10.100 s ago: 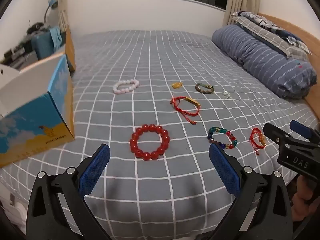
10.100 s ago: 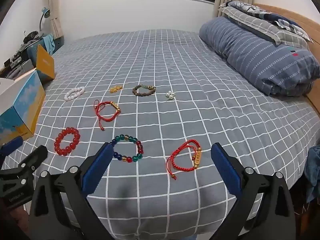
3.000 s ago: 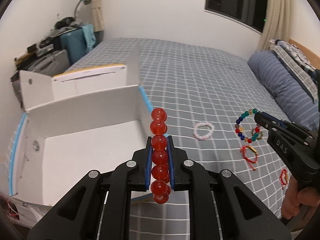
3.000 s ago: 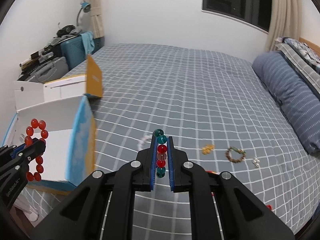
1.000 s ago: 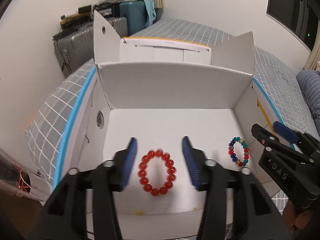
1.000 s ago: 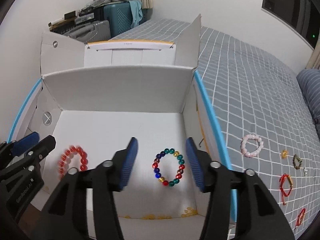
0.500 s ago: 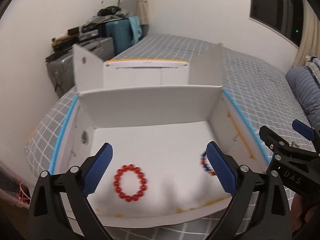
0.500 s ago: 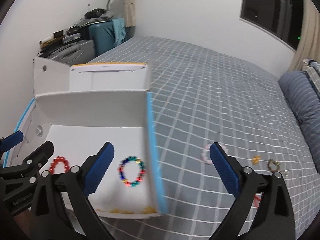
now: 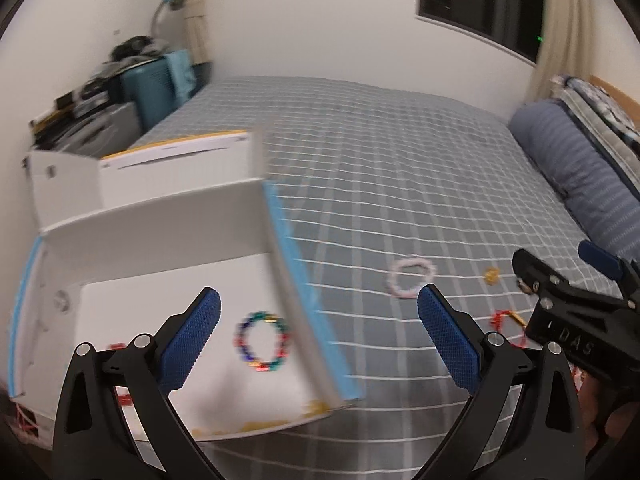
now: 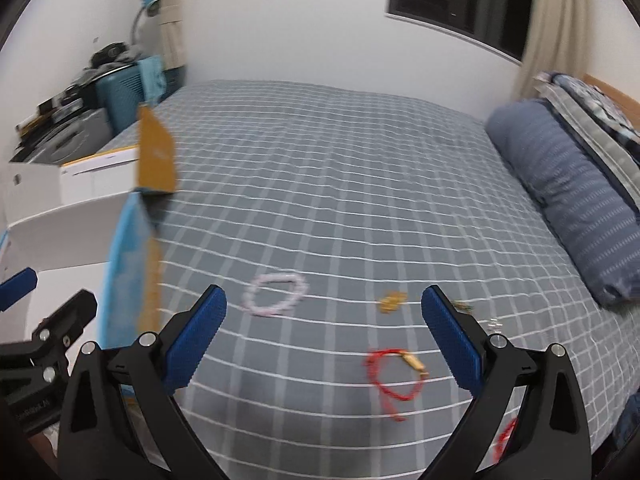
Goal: Organize jewelry
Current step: 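Move both open tools back over the remaining jewelry on the bed, then grasp the red string bracelet with the left tool while the right tool grasps the pearl charm, then carry the red string bracelet and pearl charm over the white box, then open both tools to release the items into the box, then move both open tools back toward the remaining bracelets on the bed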
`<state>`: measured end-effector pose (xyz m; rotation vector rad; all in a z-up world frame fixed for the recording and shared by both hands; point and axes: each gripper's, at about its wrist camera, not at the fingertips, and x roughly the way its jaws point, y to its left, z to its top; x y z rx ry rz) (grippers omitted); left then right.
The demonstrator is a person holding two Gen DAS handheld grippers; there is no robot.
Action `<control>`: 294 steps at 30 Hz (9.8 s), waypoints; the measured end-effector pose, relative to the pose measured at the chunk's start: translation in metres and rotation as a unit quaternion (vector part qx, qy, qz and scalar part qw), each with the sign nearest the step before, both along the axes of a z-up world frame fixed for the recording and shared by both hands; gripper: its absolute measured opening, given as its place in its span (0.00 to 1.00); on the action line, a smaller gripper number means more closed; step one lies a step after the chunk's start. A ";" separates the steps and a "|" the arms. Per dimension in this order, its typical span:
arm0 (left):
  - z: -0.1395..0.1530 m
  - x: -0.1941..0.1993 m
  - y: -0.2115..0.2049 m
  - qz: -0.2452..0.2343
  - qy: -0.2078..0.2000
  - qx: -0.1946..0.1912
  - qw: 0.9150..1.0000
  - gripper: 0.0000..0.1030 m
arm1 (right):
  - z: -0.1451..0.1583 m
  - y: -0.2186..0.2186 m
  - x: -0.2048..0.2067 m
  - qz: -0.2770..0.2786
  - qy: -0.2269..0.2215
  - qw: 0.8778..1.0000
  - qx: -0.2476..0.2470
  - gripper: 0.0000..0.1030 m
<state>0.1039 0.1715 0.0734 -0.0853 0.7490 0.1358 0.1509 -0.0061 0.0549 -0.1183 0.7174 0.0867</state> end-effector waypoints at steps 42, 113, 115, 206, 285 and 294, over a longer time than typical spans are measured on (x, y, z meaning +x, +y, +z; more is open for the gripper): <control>-0.142 0.094 -0.216 -0.141 0.107 0.000 0.984 0.94 | -0.135 -0.226 0.101 -0.124 0.146 0.981 0.036 0.65; -0.068 0.059 -0.163 -0.127 0.066 0.006 0.990 0.05 | -0.067 -0.169 0.039 -0.097 0.084 0.991 0.025 0.11; -0.063 0.055 -0.160 -0.125 0.062 0.007 0.990 0.05 | -0.063 -0.165 0.035 -0.095 0.081 0.992 0.024 0.11; -0.038 -0.074 0.190 0.139 0.066 -0.012 0.988 0.05 | -0.043 0.233 -0.054 0.192 0.063 0.979 -0.007 0.10; -0.094 0.153 -0.090 -0.045 0.079 0.031 0.995 0.94 | -0.094 -0.137 0.118 -0.069 0.100 0.992 0.013 0.84; -0.132 0.171 -0.073 -0.020 0.112 0.027 0.993 0.94 | -0.127 -0.146 0.134 -0.085 0.143 0.986 0.009 0.71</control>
